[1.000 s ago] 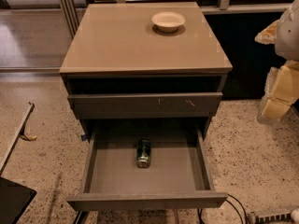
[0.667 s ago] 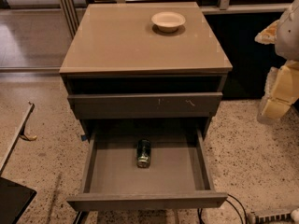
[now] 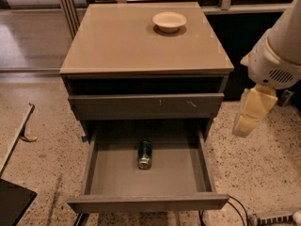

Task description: Pick green can from middle drawer and place on counter

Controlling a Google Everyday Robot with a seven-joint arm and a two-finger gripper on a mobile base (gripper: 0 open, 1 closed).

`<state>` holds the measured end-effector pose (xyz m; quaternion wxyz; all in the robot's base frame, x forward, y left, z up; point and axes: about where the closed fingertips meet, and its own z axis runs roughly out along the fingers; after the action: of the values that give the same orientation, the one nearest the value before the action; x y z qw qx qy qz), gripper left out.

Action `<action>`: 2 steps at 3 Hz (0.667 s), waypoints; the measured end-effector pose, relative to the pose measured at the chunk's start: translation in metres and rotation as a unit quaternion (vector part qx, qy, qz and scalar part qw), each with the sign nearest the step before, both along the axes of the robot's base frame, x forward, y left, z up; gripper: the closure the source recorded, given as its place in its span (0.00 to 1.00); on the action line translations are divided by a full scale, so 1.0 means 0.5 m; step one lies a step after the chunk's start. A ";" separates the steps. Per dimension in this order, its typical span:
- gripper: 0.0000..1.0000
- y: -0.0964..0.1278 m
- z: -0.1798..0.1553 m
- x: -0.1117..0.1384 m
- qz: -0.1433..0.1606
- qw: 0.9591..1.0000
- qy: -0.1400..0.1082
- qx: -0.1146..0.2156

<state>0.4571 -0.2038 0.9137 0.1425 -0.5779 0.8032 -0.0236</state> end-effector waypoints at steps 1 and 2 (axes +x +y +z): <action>0.00 0.019 -0.106 0.027 -0.062 0.998 0.000 0.010; 0.00 0.029 -0.232 0.061 -0.132 0.991 0.003 0.025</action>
Offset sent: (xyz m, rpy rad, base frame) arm 0.0552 0.0196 -0.1929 0.1186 0.0078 -0.5242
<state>0.4878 -0.1892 0.7979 0.1502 -0.4633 0.8732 -0.0203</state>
